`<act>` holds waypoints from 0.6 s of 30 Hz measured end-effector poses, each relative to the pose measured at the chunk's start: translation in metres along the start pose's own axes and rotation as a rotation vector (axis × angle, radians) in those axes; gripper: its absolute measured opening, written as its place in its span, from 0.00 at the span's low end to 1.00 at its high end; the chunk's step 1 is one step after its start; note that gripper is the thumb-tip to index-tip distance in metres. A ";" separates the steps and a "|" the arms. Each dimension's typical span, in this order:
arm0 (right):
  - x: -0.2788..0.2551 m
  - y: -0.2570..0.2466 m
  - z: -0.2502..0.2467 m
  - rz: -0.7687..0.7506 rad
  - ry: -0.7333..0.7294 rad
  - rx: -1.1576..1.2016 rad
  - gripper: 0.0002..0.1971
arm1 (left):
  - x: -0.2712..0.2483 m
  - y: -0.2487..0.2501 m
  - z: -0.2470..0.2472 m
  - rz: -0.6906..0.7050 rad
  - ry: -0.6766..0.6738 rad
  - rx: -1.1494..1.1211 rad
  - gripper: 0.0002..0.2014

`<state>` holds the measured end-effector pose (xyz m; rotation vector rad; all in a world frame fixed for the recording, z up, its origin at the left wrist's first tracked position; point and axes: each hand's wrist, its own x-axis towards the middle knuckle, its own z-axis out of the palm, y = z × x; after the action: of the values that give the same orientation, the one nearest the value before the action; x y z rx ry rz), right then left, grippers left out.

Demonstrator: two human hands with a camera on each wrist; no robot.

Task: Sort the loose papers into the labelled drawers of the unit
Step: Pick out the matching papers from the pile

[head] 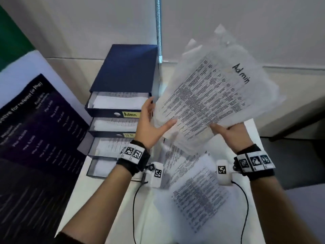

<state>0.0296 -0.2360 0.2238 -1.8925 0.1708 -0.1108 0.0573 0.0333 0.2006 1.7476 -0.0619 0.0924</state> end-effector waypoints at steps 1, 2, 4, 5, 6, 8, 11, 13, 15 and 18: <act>0.000 0.004 0.002 -0.001 -0.007 -0.027 0.10 | 0.003 0.003 -0.002 0.023 -0.029 0.001 0.54; -0.002 0.008 0.004 -0.006 -0.022 -0.053 0.10 | 0.005 0.004 -0.003 0.031 -0.048 0.010 0.54; -0.010 0.016 0.005 -0.033 -0.036 -0.116 0.08 | 0.007 -0.005 -0.001 0.019 -0.085 0.062 0.52; -0.014 0.022 0.005 -0.025 -0.042 -0.134 0.06 | 0.007 -0.016 0.002 -0.002 -0.122 0.086 0.47; -0.016 0.031 0.006 -0.016 -0.047 -0.152 0.04 | 0.004 -0.027 0.005 -0.050 -0.159 0.112 0.40; -0.023 0.048 0.010 0.017 -0.098 -0.262 0.08 | -0.004 -0.050 0.014 -0.160 -0.215 0.152 0.28; -0.030 0.074 0.016 0.050 -0.140 -0.403 0.15 | -0.020 -0.075 0.023 -0.263 -0.216 0.146 0.11; -0.032 0.084 0.018 0.053 -0.139 -0.394 0.27 | -0.027 -0.076 0.024 -0.277 -0.192 0.163 0.09; -0.030 0.071 0.023 0.056 -0.102 -0.358 0.24 | -0.027 -0.071 0.018 -0.248 -0.184 0.158 0.12; -0.018 0.032 0.035 0.021 -0.035 -0.162 0.13 | -0.020 -0.038 -0.004 -0.146 -0.133 0.151 0.16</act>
<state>0.0159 -0.2100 0.1826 -2.0516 0.1807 -0.0510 0.0411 0.0440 0.1619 1.9018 -0.0247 -0.1290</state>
